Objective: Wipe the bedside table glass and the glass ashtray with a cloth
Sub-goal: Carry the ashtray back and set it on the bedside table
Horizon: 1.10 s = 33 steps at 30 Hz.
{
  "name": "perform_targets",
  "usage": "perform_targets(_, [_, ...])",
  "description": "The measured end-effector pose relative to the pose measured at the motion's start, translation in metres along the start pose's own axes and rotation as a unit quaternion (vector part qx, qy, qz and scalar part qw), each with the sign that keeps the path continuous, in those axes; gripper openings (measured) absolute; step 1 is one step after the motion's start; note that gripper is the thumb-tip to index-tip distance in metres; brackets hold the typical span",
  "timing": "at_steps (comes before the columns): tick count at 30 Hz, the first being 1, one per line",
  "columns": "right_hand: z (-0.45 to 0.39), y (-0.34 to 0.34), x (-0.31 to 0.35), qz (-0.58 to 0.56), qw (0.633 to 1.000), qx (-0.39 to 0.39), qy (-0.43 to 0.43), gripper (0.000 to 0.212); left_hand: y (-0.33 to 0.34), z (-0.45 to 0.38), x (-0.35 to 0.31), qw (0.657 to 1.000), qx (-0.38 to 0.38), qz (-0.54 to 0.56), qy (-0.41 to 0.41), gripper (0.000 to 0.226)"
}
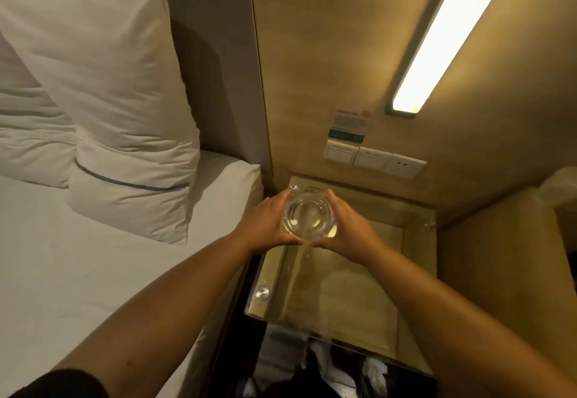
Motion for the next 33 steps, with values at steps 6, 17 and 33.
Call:
perform_targets(6, [-0.08,0.05,-0.044,-0.002,1.0,0.021,0.01,0.119,0.018,-0.077,0.067,0.999,0.02,0.035,-0.024,0.101])
perform_targets(17, [-0.181,0.145,-0.106,-0.016,1.0,-0.02,0.018,0.118,0.061,-0.186,0.186,0.997,0.037,0.062,0.006,0.102])
perform_targets(33, [-0.24,0.185,-0.132,0.063,0.995,-0.081,-0.009,0.114,0.071,-0.239,0.235,0.998,0.033,0.049,0.024,0.104])
Point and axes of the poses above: each hand's wrist, its own z-axis away from the middle knuckle, its own y-axis out of the palm, x = y × z, the point moved 8 cm from there along -z, towards the middle knuckle, and after that the axes turned 15 degrees about z, right-handed, at the moved point
